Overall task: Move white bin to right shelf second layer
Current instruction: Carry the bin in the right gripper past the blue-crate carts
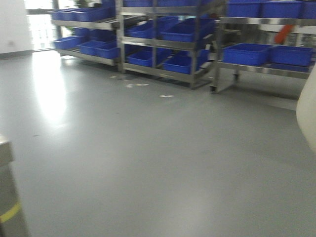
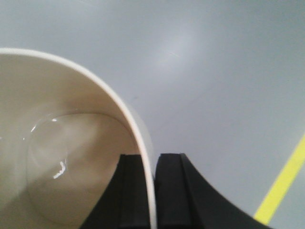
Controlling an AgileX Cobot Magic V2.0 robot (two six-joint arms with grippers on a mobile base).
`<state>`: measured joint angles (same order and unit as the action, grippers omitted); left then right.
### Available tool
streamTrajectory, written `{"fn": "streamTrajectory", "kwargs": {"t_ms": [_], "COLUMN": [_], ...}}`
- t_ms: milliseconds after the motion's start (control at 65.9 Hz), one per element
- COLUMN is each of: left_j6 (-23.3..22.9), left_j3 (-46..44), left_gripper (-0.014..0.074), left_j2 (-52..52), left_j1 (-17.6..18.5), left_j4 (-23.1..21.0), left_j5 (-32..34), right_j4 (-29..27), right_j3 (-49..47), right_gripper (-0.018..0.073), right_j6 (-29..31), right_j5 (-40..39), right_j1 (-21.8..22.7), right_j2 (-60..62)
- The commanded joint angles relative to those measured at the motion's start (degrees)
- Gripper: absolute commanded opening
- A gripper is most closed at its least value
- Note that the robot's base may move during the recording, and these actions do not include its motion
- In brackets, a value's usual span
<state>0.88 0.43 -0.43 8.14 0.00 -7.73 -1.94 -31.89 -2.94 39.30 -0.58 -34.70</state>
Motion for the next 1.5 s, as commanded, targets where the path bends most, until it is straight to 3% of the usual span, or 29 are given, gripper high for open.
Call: {"fn": "streamTrajectory", "kwargs": {"t_ms": [0,1486], "left_j6": [-0.2,-0.2], "left_j3": [2.1,2.1], "left_gripper": [0.0085,0.0085], "left_j2": [-0.9,-0.9], "left_j1": [0.2,0.2], "left_j4": [0.0,0.0], "left_j5": [5.0,5.0], "right_j4": [0.0,0.0], "right_j3": [-1.6,-1.6], "right_gripper": [0.0046,0.0046], "right_j6": [0.3,0.3], "right_j5": [-5.0,-2.0], "right_j1": [0.2,0.2], "right_j2": [-0.1,-0.1]}}
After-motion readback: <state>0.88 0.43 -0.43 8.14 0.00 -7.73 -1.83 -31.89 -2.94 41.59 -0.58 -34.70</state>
